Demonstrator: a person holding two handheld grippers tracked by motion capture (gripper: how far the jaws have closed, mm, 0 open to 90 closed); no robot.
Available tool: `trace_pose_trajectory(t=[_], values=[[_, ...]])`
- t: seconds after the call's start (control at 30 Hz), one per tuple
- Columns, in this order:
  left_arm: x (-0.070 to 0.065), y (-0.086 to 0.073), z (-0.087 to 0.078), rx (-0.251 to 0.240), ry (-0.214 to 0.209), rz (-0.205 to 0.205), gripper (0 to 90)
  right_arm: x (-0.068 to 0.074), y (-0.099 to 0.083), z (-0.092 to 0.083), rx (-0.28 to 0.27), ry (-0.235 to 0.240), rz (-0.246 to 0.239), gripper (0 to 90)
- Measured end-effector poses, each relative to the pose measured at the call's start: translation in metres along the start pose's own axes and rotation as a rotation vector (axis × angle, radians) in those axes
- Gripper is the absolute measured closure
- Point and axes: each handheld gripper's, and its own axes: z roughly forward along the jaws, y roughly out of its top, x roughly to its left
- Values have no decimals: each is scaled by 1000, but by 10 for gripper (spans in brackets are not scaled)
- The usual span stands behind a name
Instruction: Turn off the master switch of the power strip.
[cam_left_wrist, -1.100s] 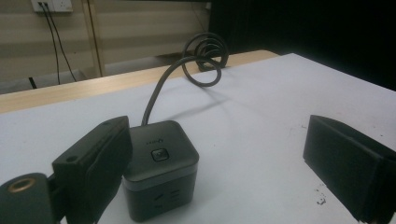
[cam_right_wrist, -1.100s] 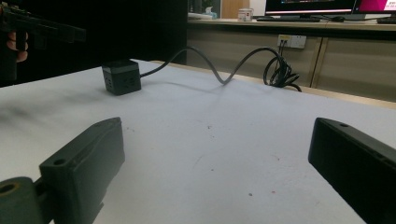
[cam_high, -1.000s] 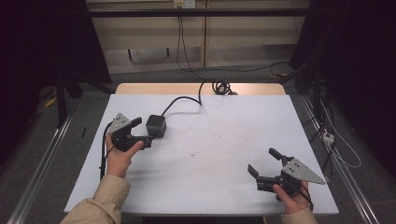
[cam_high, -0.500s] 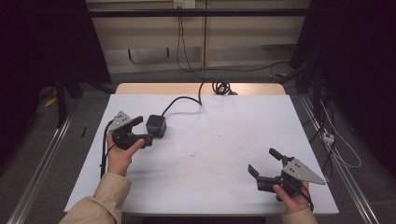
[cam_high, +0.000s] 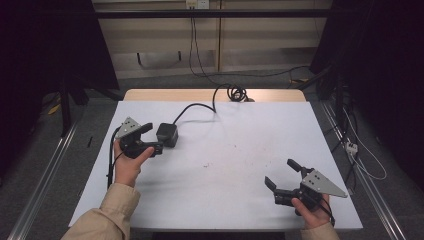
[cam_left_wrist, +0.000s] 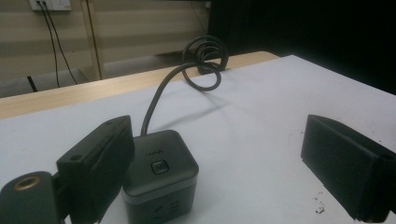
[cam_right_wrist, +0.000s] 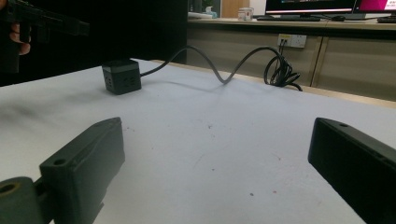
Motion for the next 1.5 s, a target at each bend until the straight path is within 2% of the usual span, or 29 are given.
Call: trace_pose_trajectory(t=[0.23, 0.37, 0.77, 0.87, 1.17, 1.5], values=[[3, 0, 3, 8, 5, -2, 93, 0, 0, 0, 0, 8, -1, 37], [7, -2, 5, 7, 10, -22, 94, 0, -1, 1, 1, 10, 0, 37], [10, -2, 13, 28, 10, -15, 101, 0, -1, -1, 1, 3, 1, 37], [11, -1, 15, 39, 15, 0, 117, 0, -1, 0, 2, 5, -1, 37], [12, 3, 21, 45, 8, 8, 154, -3, -1, -1, 3, -2, 1, 38], [15, 3, 23, 56, 21, 4, 191, -3, -1, -2, 4, -4, 5, 39]])
